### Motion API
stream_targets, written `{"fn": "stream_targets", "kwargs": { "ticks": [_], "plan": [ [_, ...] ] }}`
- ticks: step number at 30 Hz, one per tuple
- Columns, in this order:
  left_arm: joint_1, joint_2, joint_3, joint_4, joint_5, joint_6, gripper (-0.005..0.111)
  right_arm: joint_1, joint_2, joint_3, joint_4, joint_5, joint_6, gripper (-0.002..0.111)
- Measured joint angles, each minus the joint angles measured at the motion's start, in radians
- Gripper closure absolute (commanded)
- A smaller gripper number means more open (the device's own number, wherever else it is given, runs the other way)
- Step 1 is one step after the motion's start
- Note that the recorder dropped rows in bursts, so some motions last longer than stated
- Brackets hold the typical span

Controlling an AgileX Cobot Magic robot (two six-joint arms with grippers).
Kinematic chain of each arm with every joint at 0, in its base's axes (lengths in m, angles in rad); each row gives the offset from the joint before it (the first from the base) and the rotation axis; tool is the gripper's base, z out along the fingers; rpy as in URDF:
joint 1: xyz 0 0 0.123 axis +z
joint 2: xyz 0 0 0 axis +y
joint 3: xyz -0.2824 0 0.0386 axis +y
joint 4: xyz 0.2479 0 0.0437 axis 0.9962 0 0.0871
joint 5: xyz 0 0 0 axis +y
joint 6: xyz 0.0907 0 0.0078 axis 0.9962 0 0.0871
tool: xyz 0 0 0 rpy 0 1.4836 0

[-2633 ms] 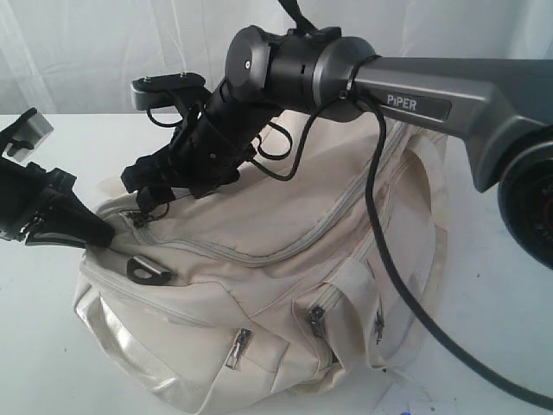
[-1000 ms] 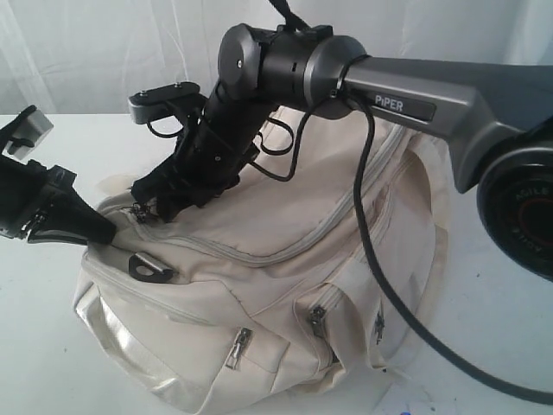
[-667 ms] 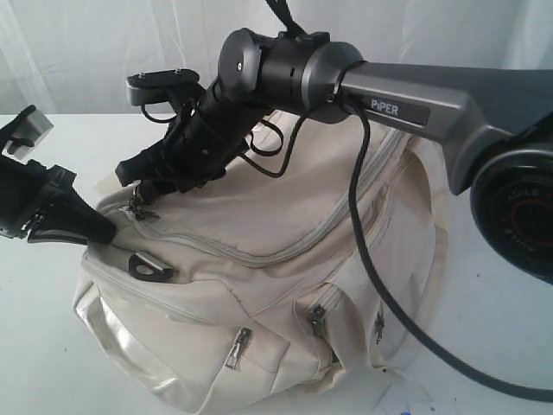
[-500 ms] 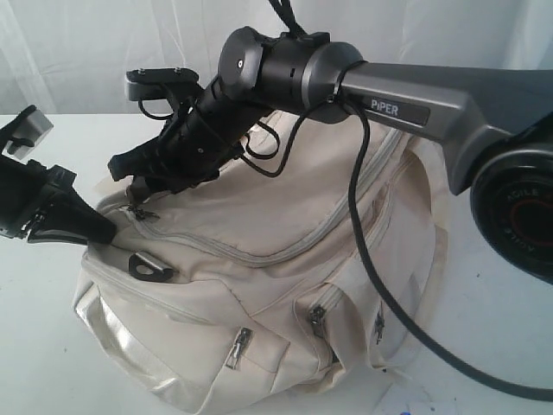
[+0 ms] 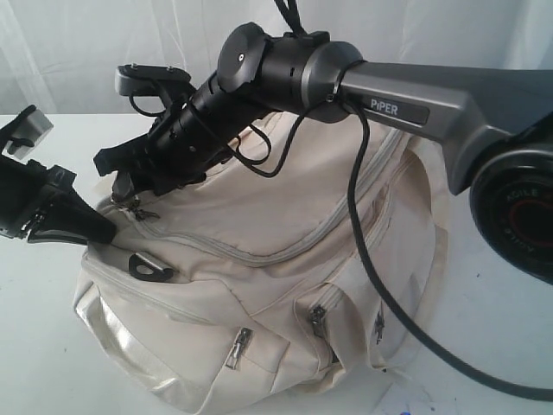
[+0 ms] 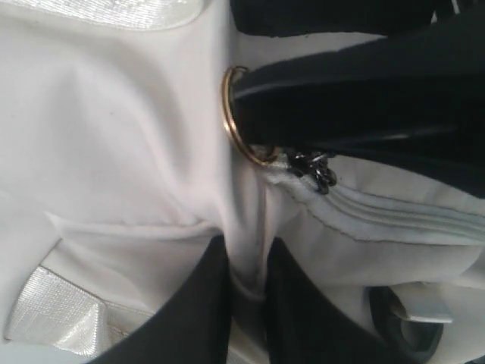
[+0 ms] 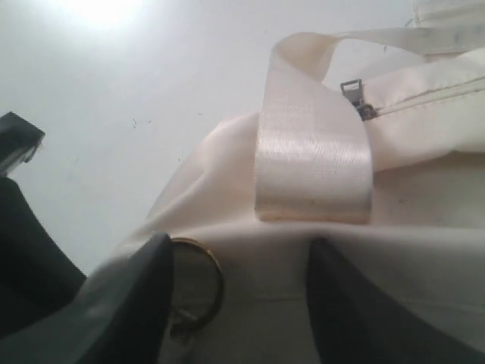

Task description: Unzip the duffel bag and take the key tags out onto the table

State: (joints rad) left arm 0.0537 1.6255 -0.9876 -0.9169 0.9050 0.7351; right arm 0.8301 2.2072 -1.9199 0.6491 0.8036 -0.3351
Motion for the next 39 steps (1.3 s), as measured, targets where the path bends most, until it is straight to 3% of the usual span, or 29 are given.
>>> {"fn": "stream_targets", "kwargs": {
  "ticks": [4, 9, 20, 28, 39],
  "plan": [
    [0.000, 0.000, 0.000, 0.000, 0.000, 0.000, 0.107, 0.000, 0.000, 0.000, 0.020, -0.041, -0.005, 0.053],
    [0.000, 0.000, 0.000, 0.000, 0.000, 0.000, 0.107, 0.000, 0.000, 0.000, 0.023, -0.061, -0.013, 0.040],
    [0.000, 0.000, 0.000, 0.000, 0.000, 0.000, 0.107, -0.002, 0.000, 0.000, 0.013, 0.038, -0.015, 0.041],
    [0.000, 0.006, 0.000, 0.000, 0.000, 0.000, 0.107, 0.000, 0.000, -0.002, -0.137, 0.061, 0.056, 0.041],
    [0.000, 0.007, 0.000, 0.000, 0.004, 0.002, 0.107, 0.000, 0.011, -0.004, -0.115, 0.122, 0.082, 0.041]
  ]
}}
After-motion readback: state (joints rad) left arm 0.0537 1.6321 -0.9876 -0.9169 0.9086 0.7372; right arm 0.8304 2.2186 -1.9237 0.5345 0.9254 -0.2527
